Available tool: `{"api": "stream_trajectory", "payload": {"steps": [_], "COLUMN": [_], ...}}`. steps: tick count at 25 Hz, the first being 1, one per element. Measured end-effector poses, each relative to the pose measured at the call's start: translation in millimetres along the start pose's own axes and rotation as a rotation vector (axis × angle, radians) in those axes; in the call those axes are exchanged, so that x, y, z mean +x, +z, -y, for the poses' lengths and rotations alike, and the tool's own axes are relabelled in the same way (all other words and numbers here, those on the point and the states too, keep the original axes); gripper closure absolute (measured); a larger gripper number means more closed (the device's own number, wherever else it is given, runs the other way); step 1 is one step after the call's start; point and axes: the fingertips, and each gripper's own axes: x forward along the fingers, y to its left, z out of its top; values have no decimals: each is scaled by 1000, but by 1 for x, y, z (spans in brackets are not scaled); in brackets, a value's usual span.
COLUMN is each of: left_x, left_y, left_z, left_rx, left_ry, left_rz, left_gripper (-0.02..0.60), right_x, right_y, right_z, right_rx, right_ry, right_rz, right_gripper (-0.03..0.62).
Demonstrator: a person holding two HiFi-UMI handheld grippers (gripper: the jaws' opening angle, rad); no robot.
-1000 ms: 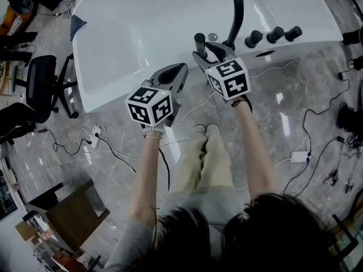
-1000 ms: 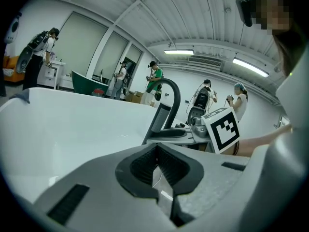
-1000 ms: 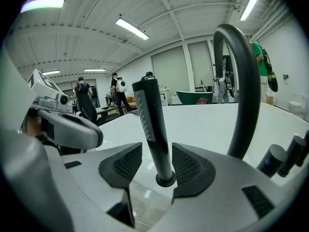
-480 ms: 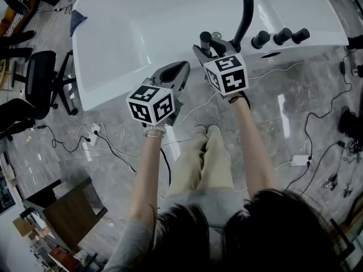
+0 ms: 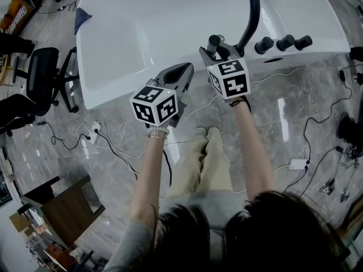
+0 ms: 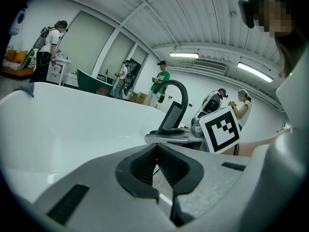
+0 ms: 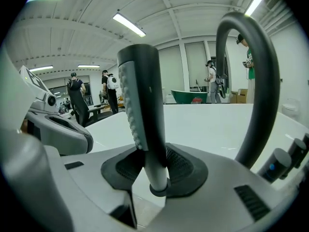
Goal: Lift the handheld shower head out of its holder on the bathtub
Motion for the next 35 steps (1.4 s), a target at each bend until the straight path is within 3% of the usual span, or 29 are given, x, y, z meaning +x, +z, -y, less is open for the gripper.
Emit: {"api": "stream_trajectory", "payload": {"steps": [8,23,35], "left_x": [-25,-75,-153], "left_y": [21,106,151], "left_z": [7,33,74], "left_rx": [-25,-3,94], "left_ry": [13,29,59], "left_rz": [16,130,179], "left_gripper": [577,577,577], "right_x": [-27,-92,-164], "right_y": [39,134,214], "right_z": [-13,-44,-94], "right_rx": [-14,-51,-49], "right_ry": [-1,16,122], "right_rz": [16,106,216], "right_gripper": [466,467,467]}}
